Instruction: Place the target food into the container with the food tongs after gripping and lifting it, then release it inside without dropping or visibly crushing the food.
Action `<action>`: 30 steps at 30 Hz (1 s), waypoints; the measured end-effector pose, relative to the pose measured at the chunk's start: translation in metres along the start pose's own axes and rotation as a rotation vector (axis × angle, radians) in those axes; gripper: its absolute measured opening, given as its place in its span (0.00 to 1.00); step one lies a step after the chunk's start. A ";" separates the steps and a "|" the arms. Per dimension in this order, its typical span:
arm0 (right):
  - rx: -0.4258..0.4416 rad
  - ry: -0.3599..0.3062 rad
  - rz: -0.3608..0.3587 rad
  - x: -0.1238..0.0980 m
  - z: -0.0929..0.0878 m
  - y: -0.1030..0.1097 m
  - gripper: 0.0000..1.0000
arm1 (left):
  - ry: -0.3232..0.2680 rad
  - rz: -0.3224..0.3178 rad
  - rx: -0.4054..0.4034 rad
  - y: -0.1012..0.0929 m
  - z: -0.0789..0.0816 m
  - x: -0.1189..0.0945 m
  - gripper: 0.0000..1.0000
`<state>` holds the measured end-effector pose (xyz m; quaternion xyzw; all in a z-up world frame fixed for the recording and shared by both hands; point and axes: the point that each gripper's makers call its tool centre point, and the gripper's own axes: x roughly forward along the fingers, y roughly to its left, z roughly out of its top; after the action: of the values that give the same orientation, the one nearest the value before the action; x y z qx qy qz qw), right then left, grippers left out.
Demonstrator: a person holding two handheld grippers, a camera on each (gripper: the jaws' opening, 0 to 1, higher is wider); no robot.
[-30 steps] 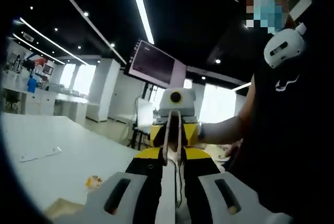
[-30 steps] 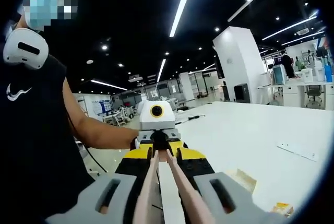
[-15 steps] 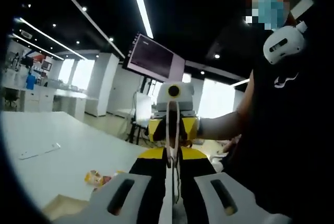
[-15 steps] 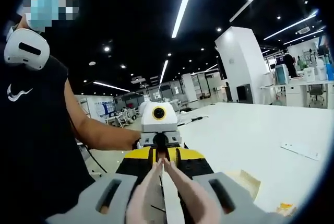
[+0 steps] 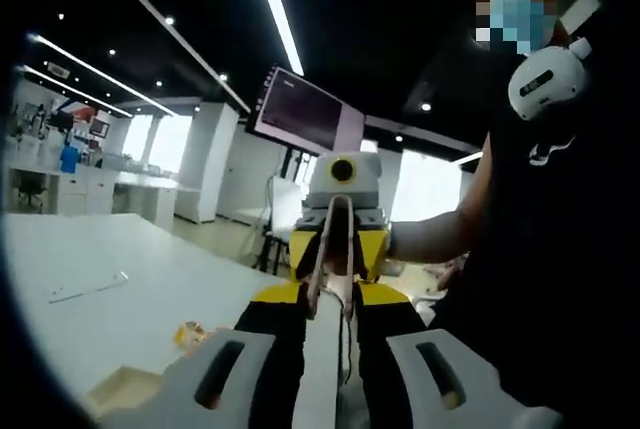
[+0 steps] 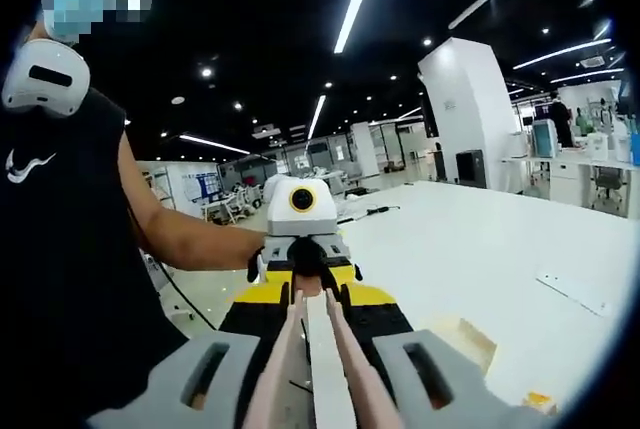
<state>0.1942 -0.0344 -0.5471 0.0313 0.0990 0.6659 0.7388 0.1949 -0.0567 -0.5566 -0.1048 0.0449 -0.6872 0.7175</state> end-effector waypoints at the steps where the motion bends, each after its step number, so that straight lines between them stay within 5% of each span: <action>1: 0.000 0.000 0.000 0.000 0.000 0.000 0.20 | -0.001 0.001 -0.004 0.000 0.000 0.000 0.15; 16: 0.031 -0.028 0.026 0.003 0.001 0.002 0.20 | 0.022 -0.005 -0.010 -0.004 -0.005 0.000 0.10; 26: -0.054 -0.014 0.020 0.006 -0.003 0.003 0.18 | 0.078 -0.016 0.008 -0.004 -0.011 0.003 0.07; 30: -0.021 -0.006 0.019 0.005 -0.004 0.002 0.20 | 0.080 -0.018 -0.028 -0.004 -0.012 0.003 0.12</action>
<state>0.1916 -0.0296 -0.5509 0.0265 0.0895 0.6737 0.7331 0.1888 -0.0608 -0.5672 -0.0878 0.0823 -0.6965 0.7074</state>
